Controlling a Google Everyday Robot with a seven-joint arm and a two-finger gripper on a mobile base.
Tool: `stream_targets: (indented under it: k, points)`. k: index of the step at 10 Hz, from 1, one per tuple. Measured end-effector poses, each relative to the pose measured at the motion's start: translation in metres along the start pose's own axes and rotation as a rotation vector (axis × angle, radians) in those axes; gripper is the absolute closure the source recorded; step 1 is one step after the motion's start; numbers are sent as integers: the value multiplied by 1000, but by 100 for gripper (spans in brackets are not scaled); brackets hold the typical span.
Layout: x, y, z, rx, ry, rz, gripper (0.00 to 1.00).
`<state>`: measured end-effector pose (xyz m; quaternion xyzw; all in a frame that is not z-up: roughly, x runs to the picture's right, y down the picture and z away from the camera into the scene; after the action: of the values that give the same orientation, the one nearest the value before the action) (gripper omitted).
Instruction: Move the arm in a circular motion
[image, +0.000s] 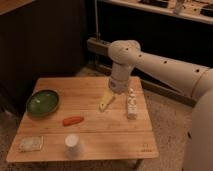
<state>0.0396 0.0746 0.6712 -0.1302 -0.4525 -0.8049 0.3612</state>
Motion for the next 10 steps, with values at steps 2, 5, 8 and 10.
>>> stream_targets:
  k: [2,5,8,10]
  points:
    - [-3,-8,3,-8,-5,-27,0]
    - [2,-11,4,-18,-17,-81,0]
    - [1,-16,5,-28,-28,-130,0]
    - [1,-15,5,-32,-35,-156,0]
